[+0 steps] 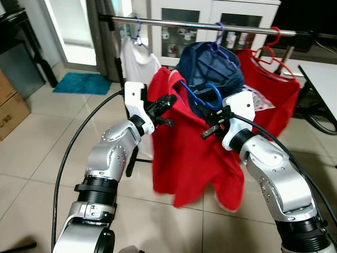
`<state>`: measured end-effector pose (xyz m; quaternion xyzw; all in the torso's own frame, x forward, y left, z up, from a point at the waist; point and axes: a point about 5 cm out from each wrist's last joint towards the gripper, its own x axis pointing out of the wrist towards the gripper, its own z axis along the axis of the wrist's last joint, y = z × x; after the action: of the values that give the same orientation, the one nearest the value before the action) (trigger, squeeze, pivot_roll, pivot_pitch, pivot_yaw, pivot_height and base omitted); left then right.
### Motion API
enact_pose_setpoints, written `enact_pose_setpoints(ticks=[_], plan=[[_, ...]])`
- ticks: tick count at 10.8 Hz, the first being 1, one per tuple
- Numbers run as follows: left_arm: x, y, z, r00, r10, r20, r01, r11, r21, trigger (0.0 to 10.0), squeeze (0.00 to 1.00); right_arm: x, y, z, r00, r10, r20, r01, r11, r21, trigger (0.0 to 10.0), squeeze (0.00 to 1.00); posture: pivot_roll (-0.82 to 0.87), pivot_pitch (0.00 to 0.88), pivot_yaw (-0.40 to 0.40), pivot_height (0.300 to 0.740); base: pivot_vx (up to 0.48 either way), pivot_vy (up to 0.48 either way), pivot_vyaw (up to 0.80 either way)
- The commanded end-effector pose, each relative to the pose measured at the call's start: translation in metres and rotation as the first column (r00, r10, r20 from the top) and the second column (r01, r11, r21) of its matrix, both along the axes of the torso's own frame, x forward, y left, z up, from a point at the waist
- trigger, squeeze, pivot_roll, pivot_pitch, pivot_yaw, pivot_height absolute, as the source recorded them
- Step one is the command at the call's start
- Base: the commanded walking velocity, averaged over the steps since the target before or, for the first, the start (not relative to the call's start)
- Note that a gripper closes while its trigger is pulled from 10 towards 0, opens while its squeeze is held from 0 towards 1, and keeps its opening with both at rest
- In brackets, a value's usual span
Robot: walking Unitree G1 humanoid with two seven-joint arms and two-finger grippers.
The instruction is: Hang hanger
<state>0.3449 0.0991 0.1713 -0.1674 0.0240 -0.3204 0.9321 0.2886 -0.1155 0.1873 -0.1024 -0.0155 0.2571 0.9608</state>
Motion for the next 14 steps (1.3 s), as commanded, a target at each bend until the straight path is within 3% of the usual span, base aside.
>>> enact_pose_setpoints(ticks=[1,2,3,4,6,7,8,9,11,13,14], plan=[[0.0,0.01,0.002,0.999,0.044,0.017,-0.045,0.997,0.067,3.1,0.0,0.0,-0.005,0.008,0.999,-0.021,0.043,0.021,1.0,-0.001,10.0,0.0,-0.05,0.0,-0.025,0.74,0.0,0.0,0.0],[-0.003,0.009,0.002,0.999,0.022,0.024,-0.025,0.994,0.111,10.0,0.0,0.0,-0.005,0.007,0.999,-0.022,0.041,0.022,1.0,0.0,10.0,0.0,-0.05,0.0,-0.025,0.74,0.0,0.0,0.0],[-0.004,0.008,0.003,1.0,0.011,0.024,-0.014,0.995,0.103,8.2,0.0,-0.001,-0.005,0.007,0.999,-0.022,0.04,0.022,1.0,0.0,10.0,0.0,-0.05,0.0,-0.024,0.74,0.0,0.0,0.0],[-0.004,0.011,0.005,0.999,-0.001,0.047,-0.006,0.991,0.135,0.0,0.0,0.0,-0.006,0.006,0.999,-0.025,0.039,0.025,1.0,0.0,10.0,0.0,-0.05,0.0,-0.022,0.74,0.0,0.0,0.0],[-0.009,0.014,0.014,0.995,-0.029,0.092,0.015,0.988,0.152,0.0,0.0,0.001,-0.009,0.004,0.999,-0.042,0.028,0.043,0.999,-0.008,10.0,0.0,-0.05,0.0,-0.019,0.74,0.0,0.0,0.0],[-0.017,0.019,0.022,0.987,-0.077,0.138,0.044,0.973,0.227,0.0,0.0,0.001,-0.013,-0.003,0.998,-0.059,-0.001,0.059,0.997,-0.042,10.0,0.0,-0.05,0.0,-0.019,0.74,0.0,0.0,0.0],[-0.014,0.03,0.038,0.98,-0.018,0.199,-0.026,0.977,0.213,0.0,0.0,0.0,-0.016,-0.013,0.998,-0.048,-0.035,0.045,0.995,-0.093,10.0,0.0,-0.04,0.0,-0.024,0.74,0.0,0.0,0.0],[-0.006,0.048,0.057,0.959,0.087,0.27,-0.139,0.973,0.182,0.0,0.0,-0.004,-0.018,-0.021,0.996,-0.005,-0.085,-0.003,0.995,-0.096,0.0,0.0,-0.04,0.0,-0.026,0.74,0.0,0.0,0.0],[0.002,0.067,0.073,0.928,0.195,0.319,-0.263,0.947,0.185,0.0,0.0,-0.011,-0.018,-0.027,0.989,0.073,-0.13,-0.089,0.988,-0.124,0.0,0.0,-0.04,0.0,-0.033,0.74,0.0,0.0,0.0],[0.018,0.088,0.083,0.872,0.295,0.39,-0.423,0.854,0.301,0.0,0.0,-0.026,-0.019,-0.033,0.961,0.213,-0.178,-0.242,0.956,-0.163,0.0,0.0,-0.04,0.0,-0.034,0.74,0.0,0.0,0.0],[0.023,0.091,0.089,0.856,0.299,0.422,-0.444,0.843,0.304,0.0,0.0,-0.033,-0.021,-0.035,0.942,0.265,-0.207,-0.301,0.939,-0.167,0.0,0.0,-0.05,0.0,-0.031,0.74,0.0,0.0,0.0]])
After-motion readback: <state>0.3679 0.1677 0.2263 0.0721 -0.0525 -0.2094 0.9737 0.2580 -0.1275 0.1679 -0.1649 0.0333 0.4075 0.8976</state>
